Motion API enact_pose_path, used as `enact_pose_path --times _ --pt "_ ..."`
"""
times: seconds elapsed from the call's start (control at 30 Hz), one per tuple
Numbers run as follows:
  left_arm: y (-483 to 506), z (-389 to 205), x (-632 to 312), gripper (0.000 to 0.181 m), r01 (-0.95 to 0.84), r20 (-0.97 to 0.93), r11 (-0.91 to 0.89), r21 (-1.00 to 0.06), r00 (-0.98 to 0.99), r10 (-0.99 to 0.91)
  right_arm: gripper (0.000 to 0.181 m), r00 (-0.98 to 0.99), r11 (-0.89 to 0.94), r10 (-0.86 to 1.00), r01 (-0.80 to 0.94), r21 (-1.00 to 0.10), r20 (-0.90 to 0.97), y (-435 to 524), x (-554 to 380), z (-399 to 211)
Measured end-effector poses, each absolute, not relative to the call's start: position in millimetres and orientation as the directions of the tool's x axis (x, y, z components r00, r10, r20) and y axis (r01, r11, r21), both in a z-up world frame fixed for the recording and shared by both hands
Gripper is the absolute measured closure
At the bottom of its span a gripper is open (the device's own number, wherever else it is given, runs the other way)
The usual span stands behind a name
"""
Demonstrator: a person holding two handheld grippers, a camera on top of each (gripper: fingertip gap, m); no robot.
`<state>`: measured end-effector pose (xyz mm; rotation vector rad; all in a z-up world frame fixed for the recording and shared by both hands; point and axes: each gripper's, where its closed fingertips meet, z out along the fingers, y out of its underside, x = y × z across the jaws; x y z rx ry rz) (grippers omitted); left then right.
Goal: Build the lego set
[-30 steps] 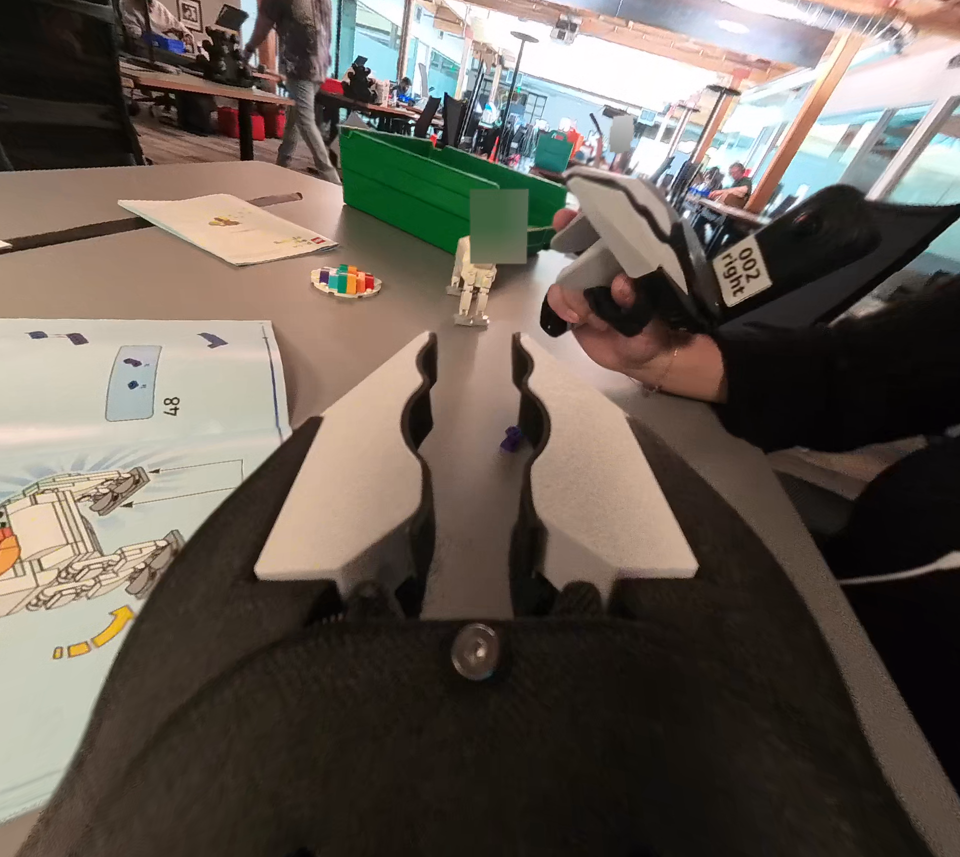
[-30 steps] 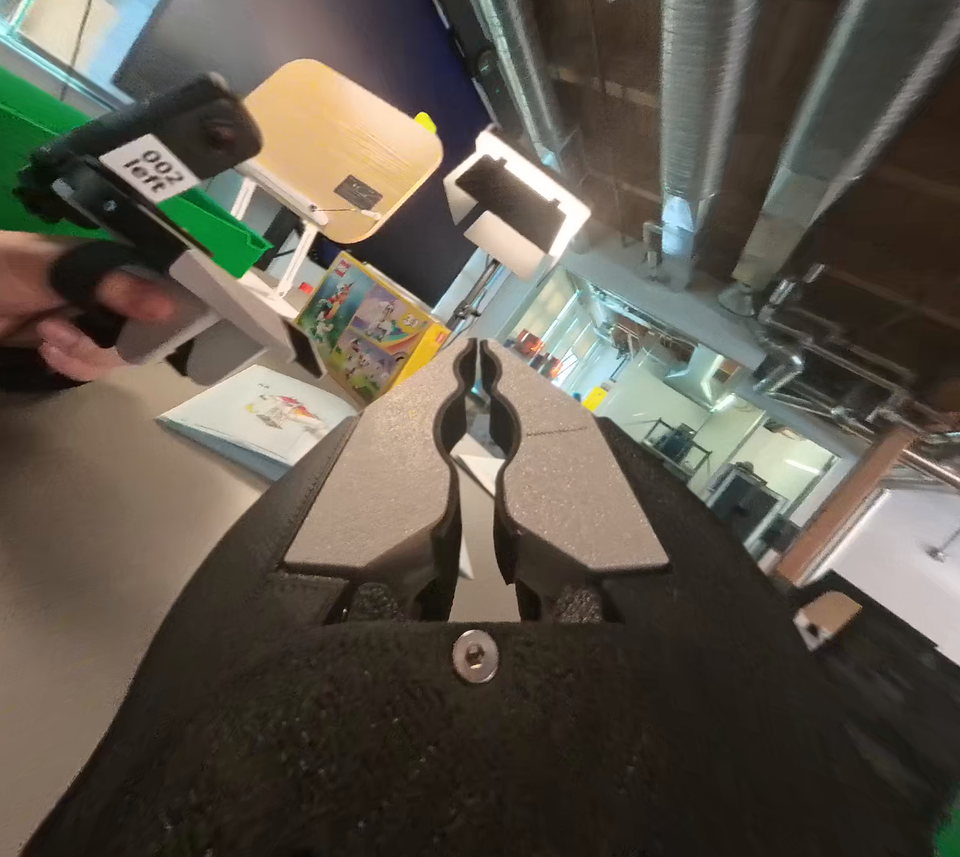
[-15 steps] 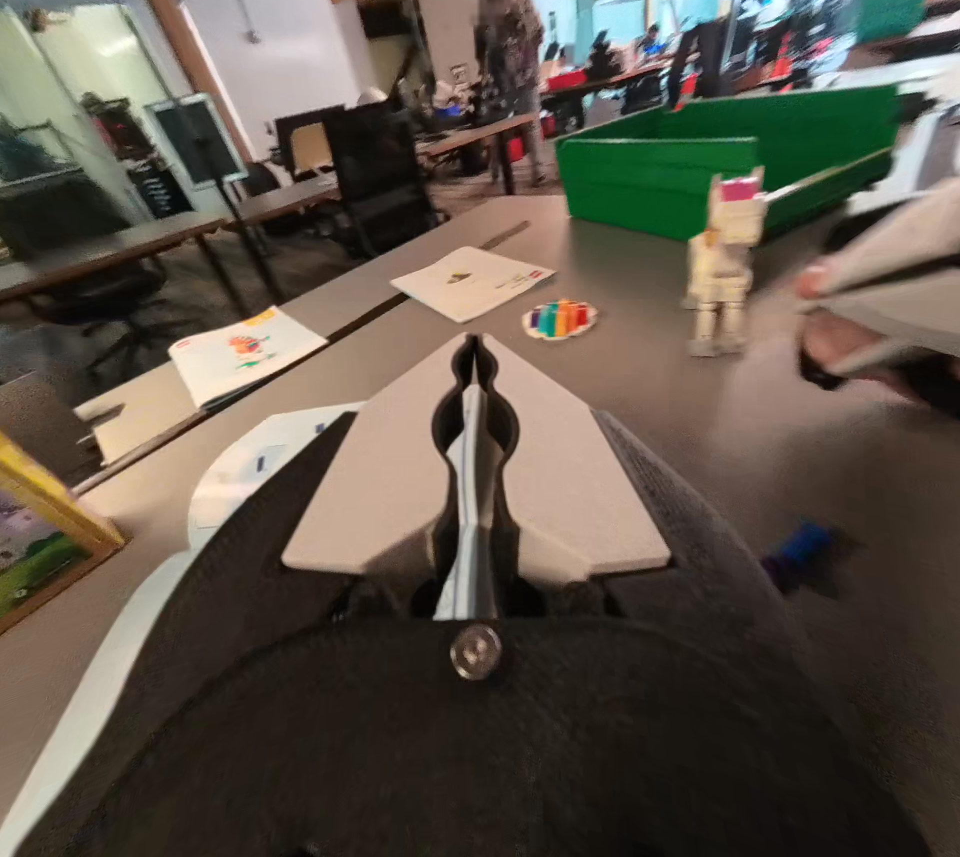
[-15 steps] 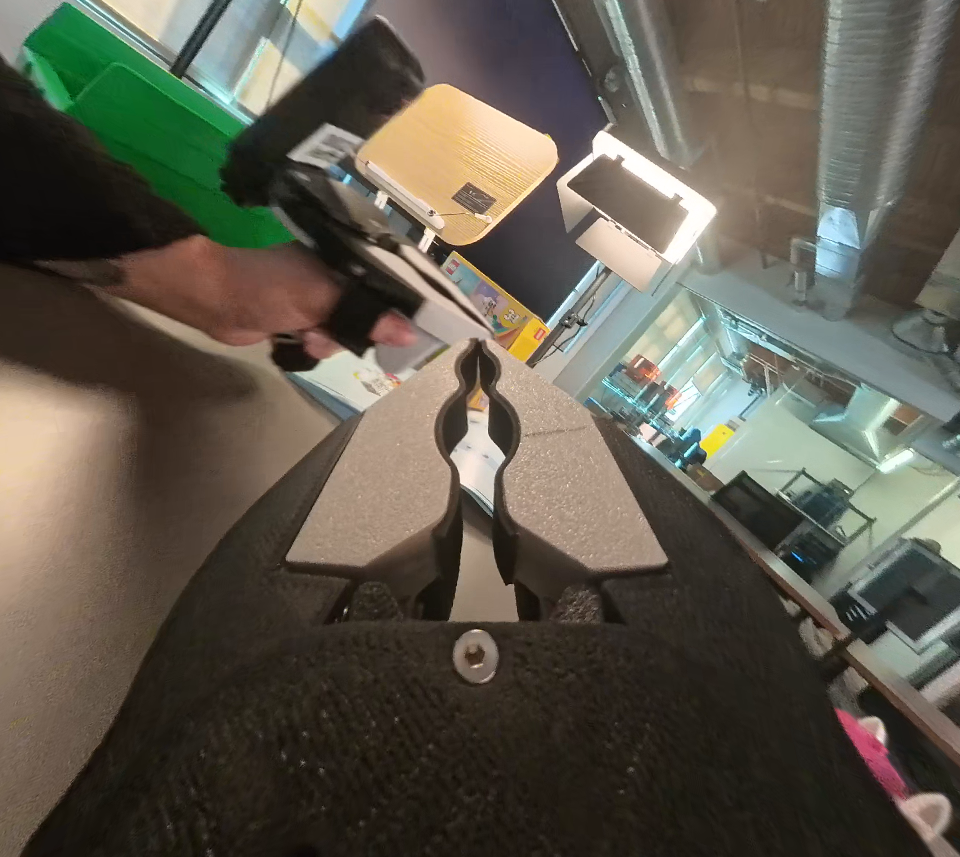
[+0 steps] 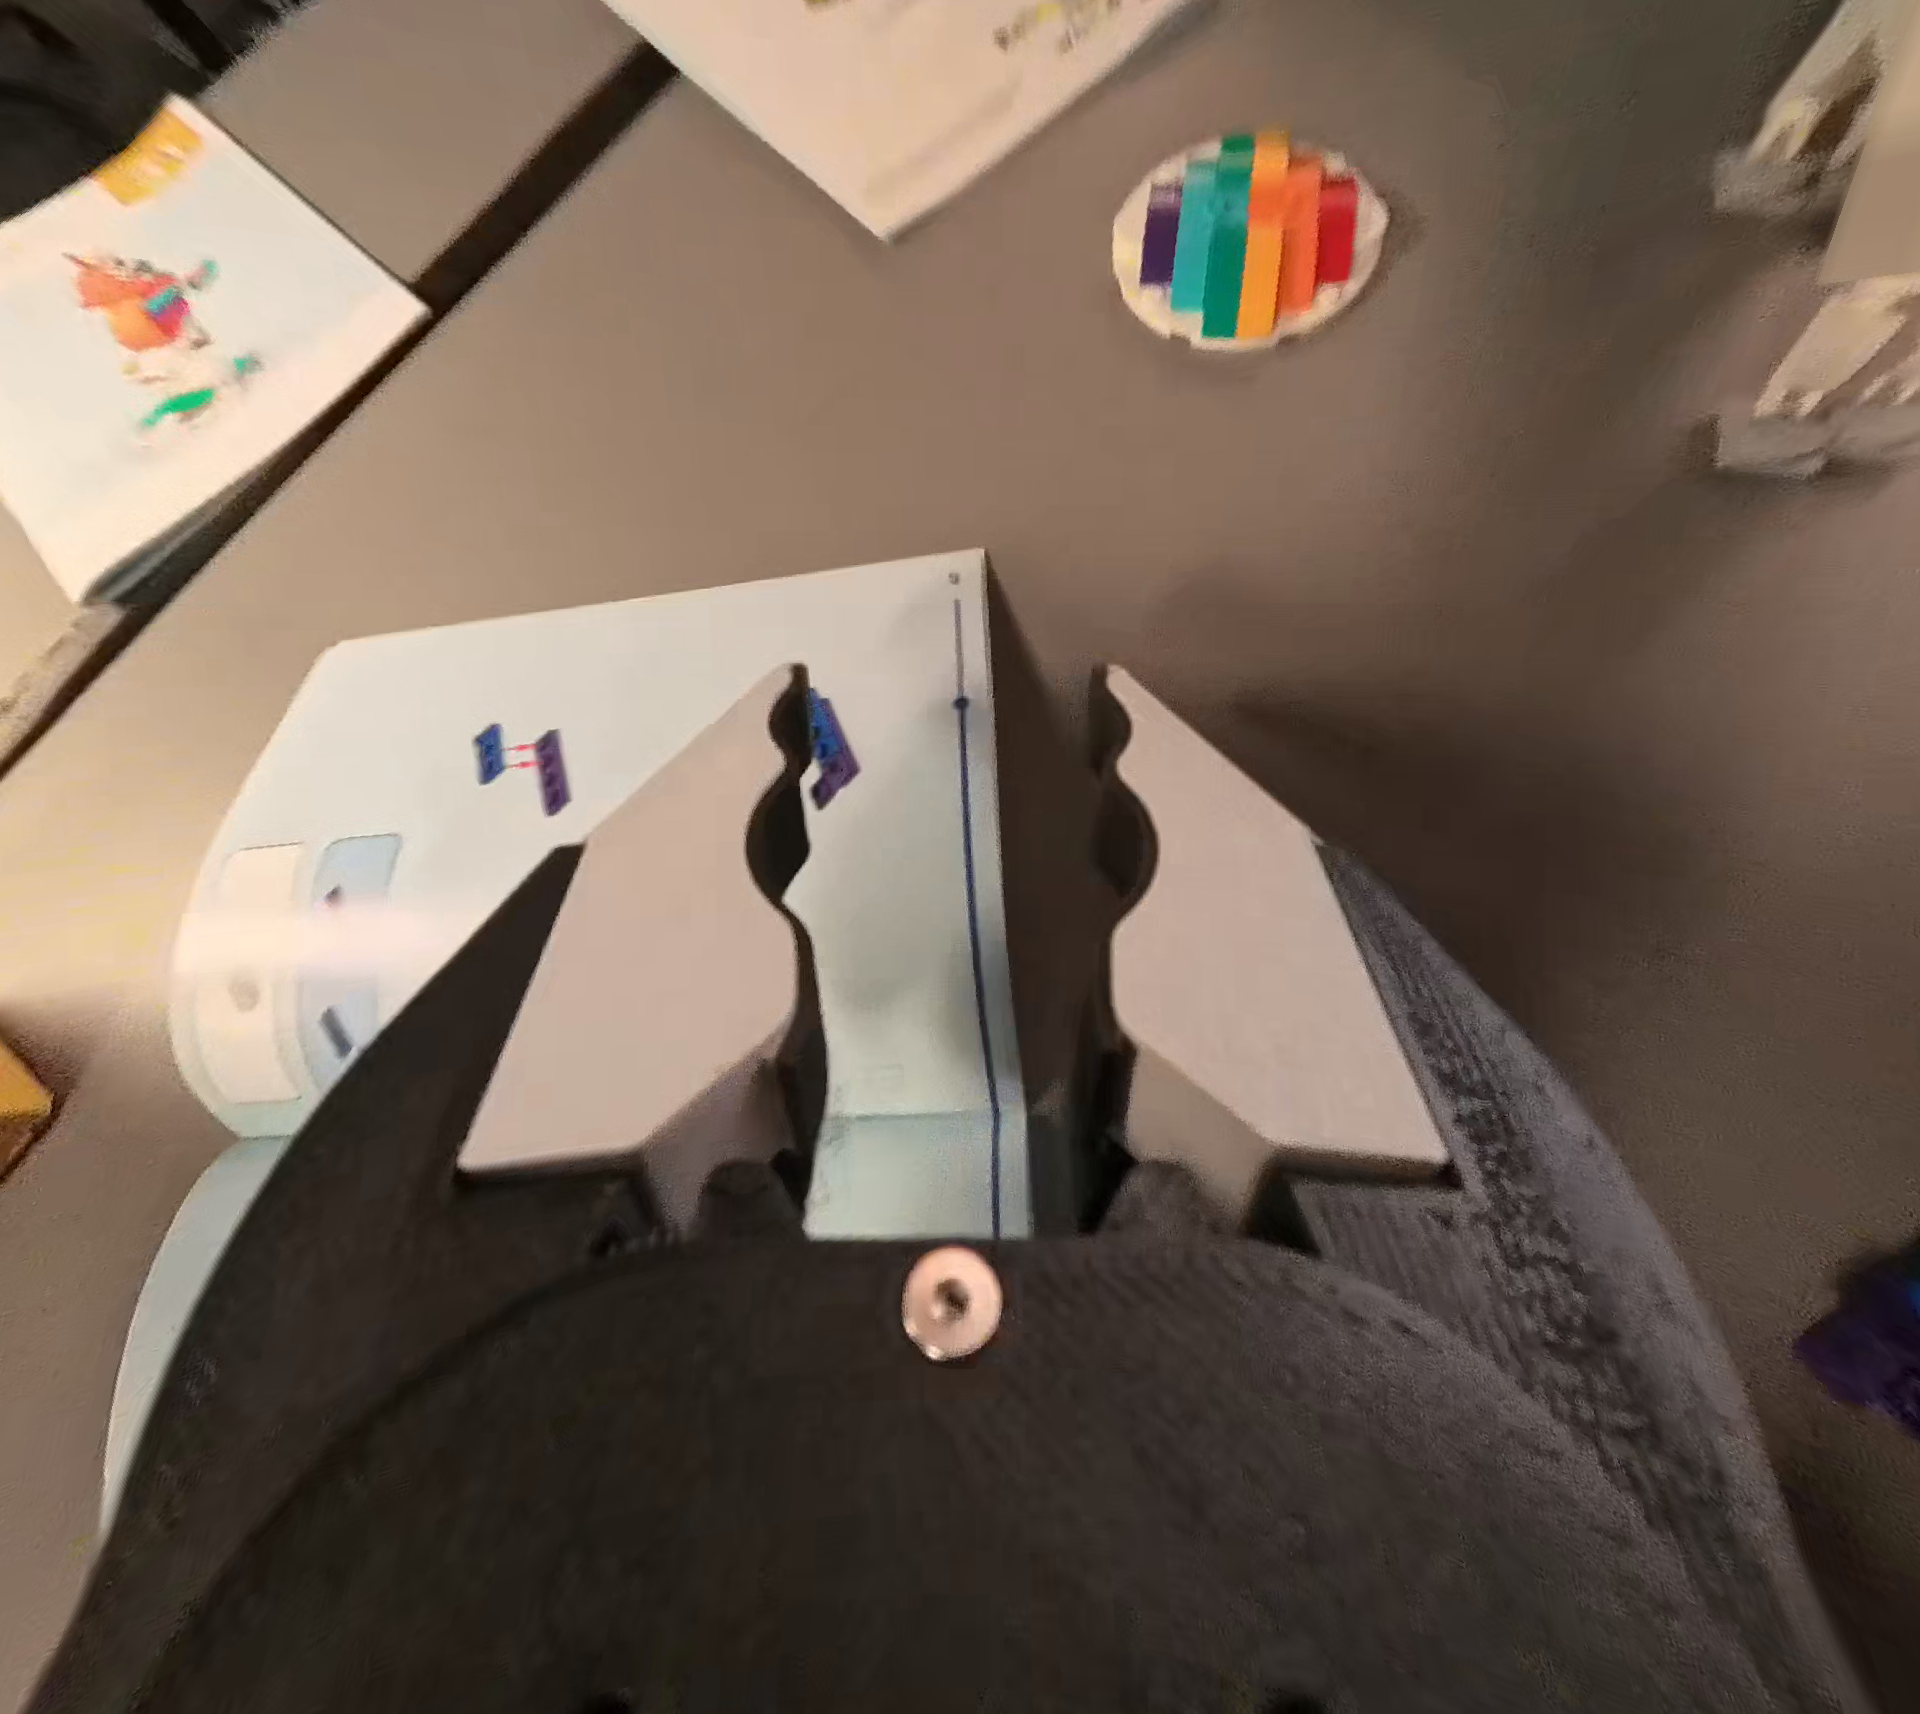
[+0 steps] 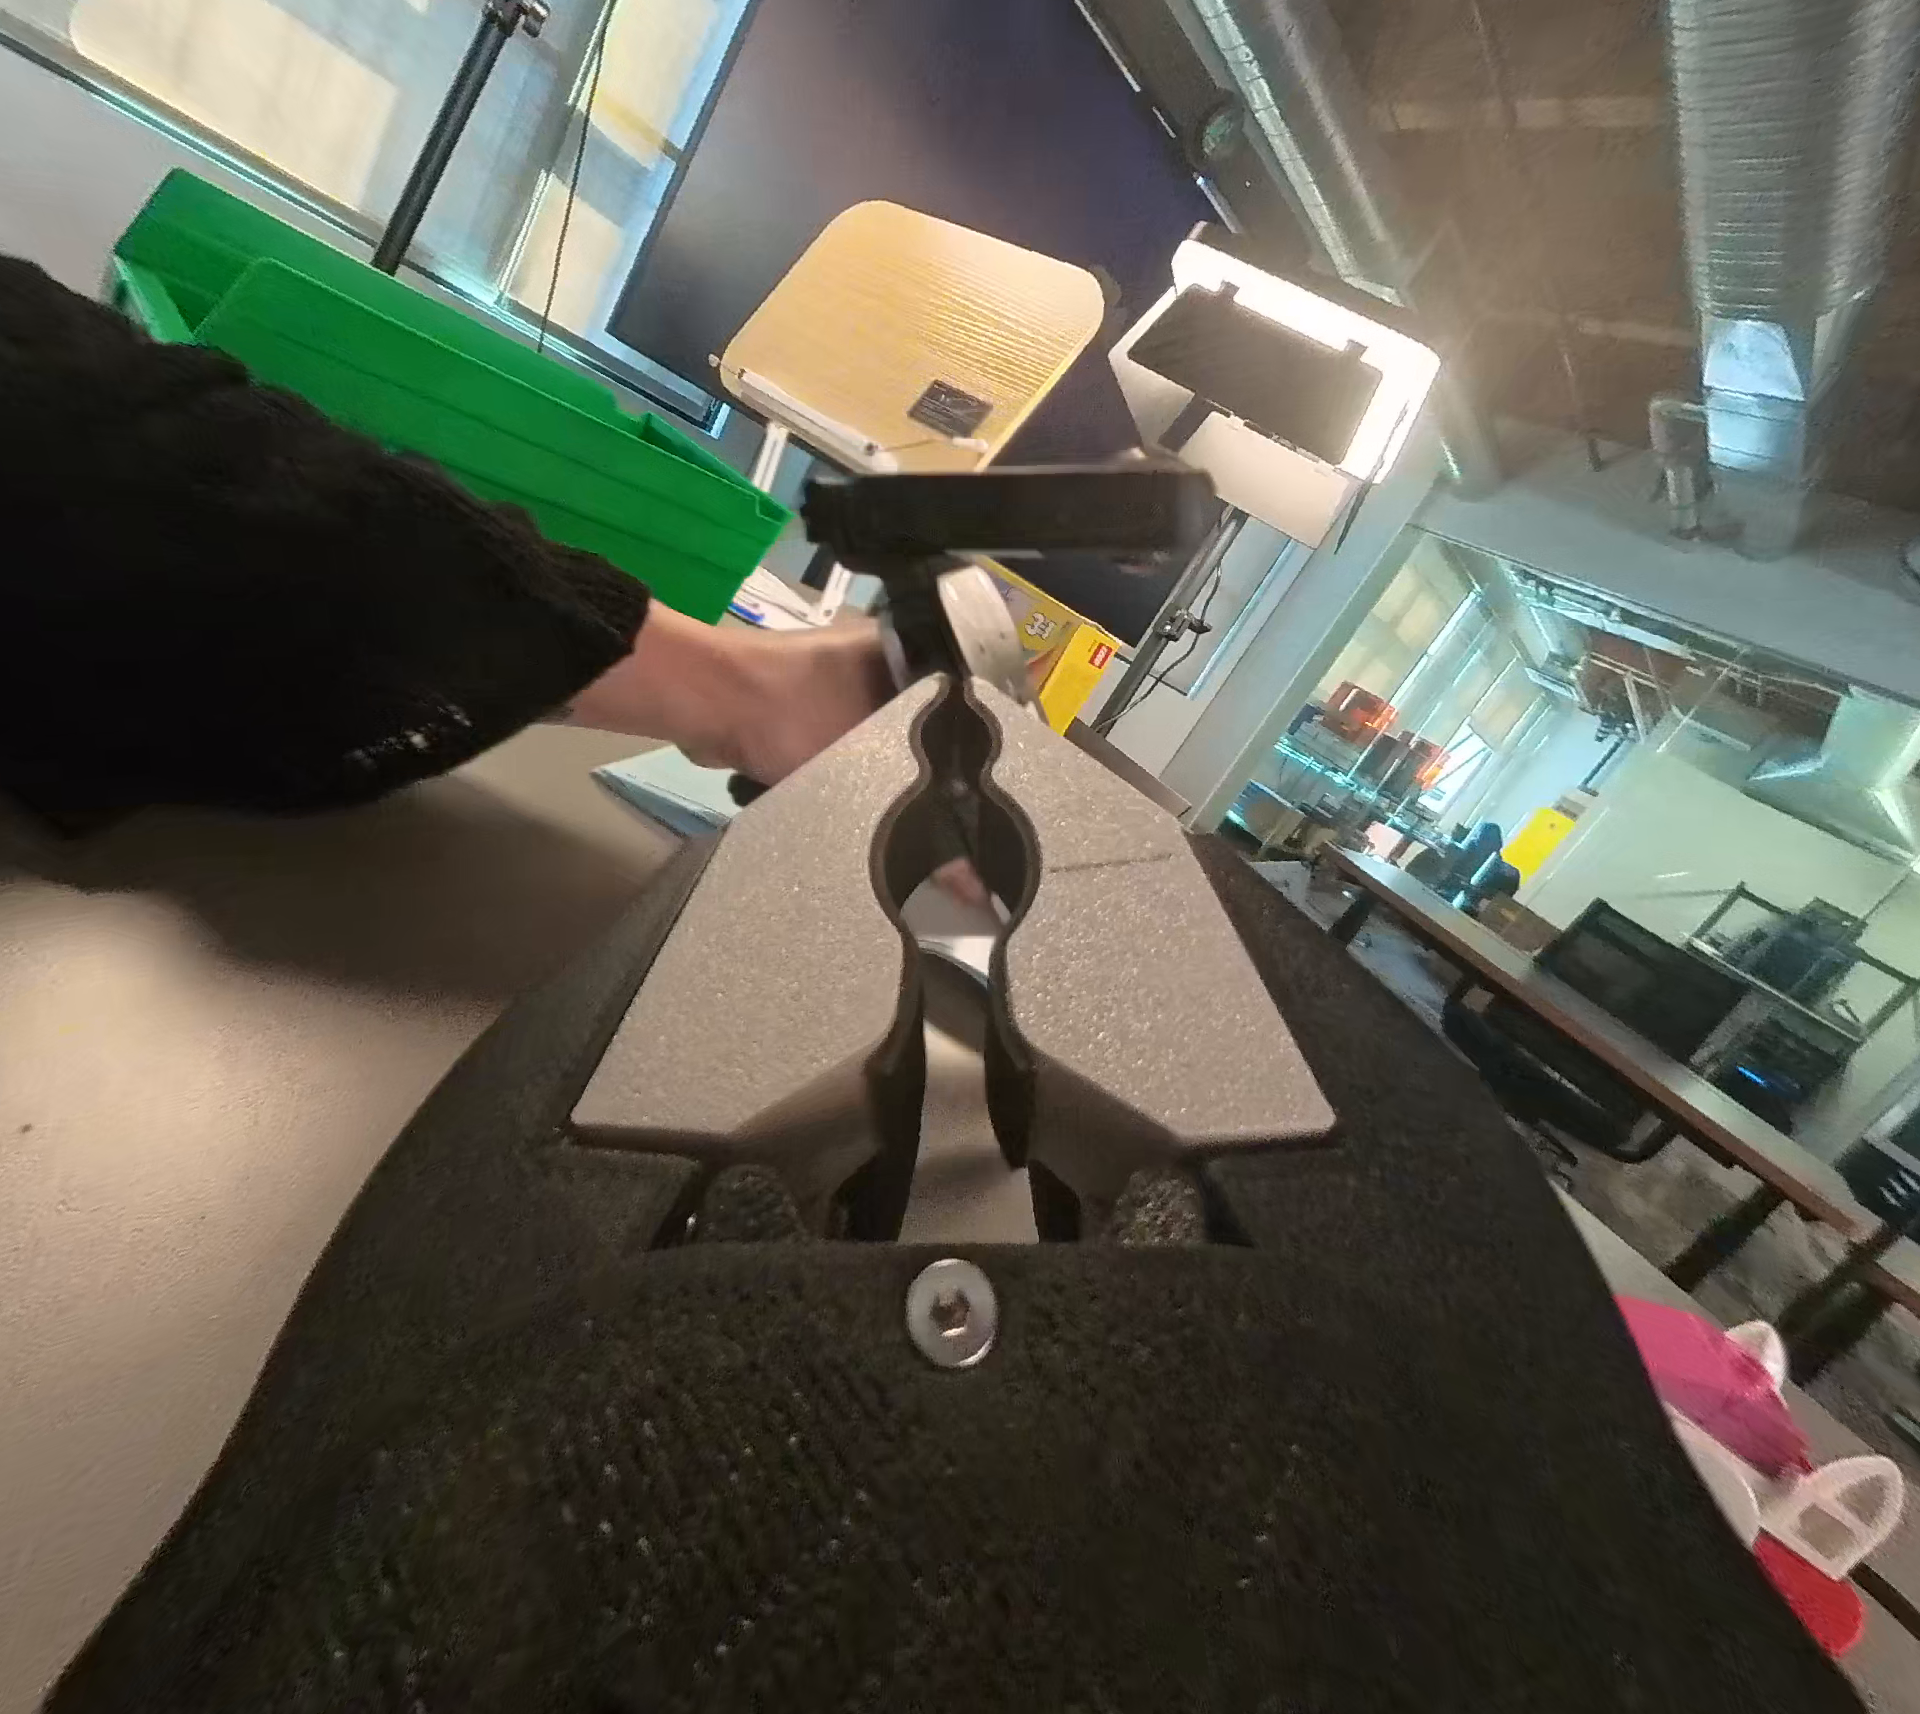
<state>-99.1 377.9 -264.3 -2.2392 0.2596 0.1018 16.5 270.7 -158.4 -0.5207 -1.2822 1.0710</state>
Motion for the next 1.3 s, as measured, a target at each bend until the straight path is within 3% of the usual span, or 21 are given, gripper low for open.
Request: enact_pose_path --times 0.17,0.47,0.87,1.17,1.3 --pt "387.0 -282.0 -104.2 0.13 -0.279 -0.239 -0.687 -0.671 0.959 -0.156 0.181 -0.083 0.476 0.843 -0.346 -0.809 0.531 265.5 16.8 -160.8" --pt "383.3 -286.4 -109.3 0.158 -0.153 -0.102 -0.704 -0.693 0.988 -0.114 0.181 -0.096 0.483 0.836 -0.336 -0.809 0.54 263.2 14.8 -164.7" --pt "381.6 -284.3 -107.7 0.181 0.113 0.245 -0.659 -0.744 0.963 -0.111 0.181 -0.108 0.477 0.838 -0.331 -0.814 0.535 262.5 14.6 -166.6" --pt "381.2 -277.5 -109.0 0.181 0.373 0.572 -0.666 -0.646 0.814 -0.098 0.181 -0.12 0.491 0.825 -0.333 -0.805 0.553 257.5 14.8 -168.4" --pt "381.2 -277.6 -108.8 0.181 0.396 0.606 -0.676 -0.621 0.79 -0.095 0.181 -0.123 0.496 0.82 -0.334 -0.802 0.559 256.1 14.8 -168.9"
